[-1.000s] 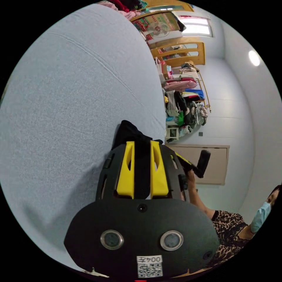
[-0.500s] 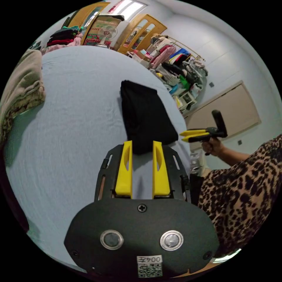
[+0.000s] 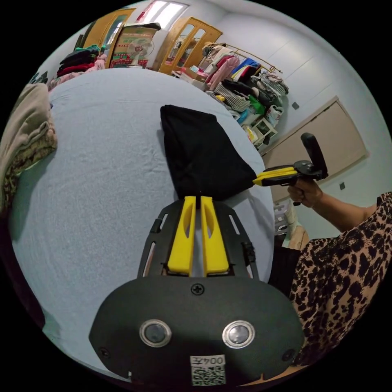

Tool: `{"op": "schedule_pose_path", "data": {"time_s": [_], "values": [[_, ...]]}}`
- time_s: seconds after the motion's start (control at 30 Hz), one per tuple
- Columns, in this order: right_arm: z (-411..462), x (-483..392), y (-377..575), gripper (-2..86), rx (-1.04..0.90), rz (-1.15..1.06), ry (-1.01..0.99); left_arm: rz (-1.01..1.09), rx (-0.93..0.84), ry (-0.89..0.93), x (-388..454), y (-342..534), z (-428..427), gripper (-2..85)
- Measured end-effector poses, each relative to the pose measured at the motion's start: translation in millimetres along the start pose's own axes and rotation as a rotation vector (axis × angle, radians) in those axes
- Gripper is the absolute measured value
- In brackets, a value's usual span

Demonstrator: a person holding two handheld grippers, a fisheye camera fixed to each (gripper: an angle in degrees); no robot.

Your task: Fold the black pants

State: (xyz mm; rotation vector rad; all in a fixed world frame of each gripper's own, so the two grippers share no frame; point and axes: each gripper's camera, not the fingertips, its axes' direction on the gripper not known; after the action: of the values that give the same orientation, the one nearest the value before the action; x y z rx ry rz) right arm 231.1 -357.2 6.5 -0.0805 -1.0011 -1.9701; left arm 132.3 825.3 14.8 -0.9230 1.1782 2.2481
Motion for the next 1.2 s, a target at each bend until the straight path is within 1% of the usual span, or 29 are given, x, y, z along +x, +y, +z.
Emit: {"op": "schedule_pose_path", "data": {"time_s": [0.07,0.17,0.2,0.27,0.33,0.4,0.43,0.5,0.53,0.57,0.67,0.8,0.9,1.0,1.13,1.17,1.2], "values": [[5,3,-1,1.9,-0.024,0.005,0.02,-0.012,-0.023,-0.019,-3,0,1,2.2],[22,10,-1,1.8,-0.059,0.03,-0.009,-0.04,-0.084,-0.045,-8,6,17,1.8],[21,10,0,1.8,-0.025,0.028,-0.014,-0.039,-0.1,-0.052,-8,8,22,1.7],[21,12,-1,2.6,-0.012,0.039,-0.042,-0.072,-0.057,-0.033,-9,12,28,1.7],[19,11,-2,3.5,-0.027,0.03,-0.044,-0.105,-0.055,-0.01,-10,11,29,1.8],[15,12,-1,4.3,-0.069,0.048,0.006,-0.108,-0.061,0.002,-9,11,27,1.8],[8,12,1,5.2,-0.064,0.044,0.039,-0.125,-0.062,-0.015,-9,11,22,1.7],[-8,12,1,6.7,-0.012,0.04,0.015,-0.12,-0.015,-0.08,-3,11,6,1.7],[-19,12,-3,7.7,0.032,0.041,-0.016,-0.095,0.042,-0.127,7,7,-5,1.9],[-27,9,-10,8.8,0.075,0.031,-0.032,-0.061,0.093,-0.154,18,-1,-13,2.3],[-33,-1,-40,12.1,0.121,-0.013,-0.006,0.043,0.135,-0.165,42,-36,-6,5.7],[-38,-10,-80,13.2,0.176,-0.069,0.069,0.055,0.153,-0.141,49,-81,18,9.0],[-39,-7,-109,13.3,0.215,-0.085,0.077,0.059,0.135,-0.196,47,-114,42,10.0],[-32,-3,-133,13.4,0.224,-0.106,0.127,0.068,0.097,-0.248,39,-142,63,10.4],[-4,13,-159,13.1,0.158,-0.106,0.138,0.049,-0.02,-0.271,14,-162,95,9.7],[5,17,-158,12.6,0.158,-0.122,0.14,0.067,0.028,-0.269,10,-159,96,9.4],[3,17,-153,12.3,0.231,-0.137,0.143,0.07,0.044,-0.273,8,-157,97,9.3]]}}
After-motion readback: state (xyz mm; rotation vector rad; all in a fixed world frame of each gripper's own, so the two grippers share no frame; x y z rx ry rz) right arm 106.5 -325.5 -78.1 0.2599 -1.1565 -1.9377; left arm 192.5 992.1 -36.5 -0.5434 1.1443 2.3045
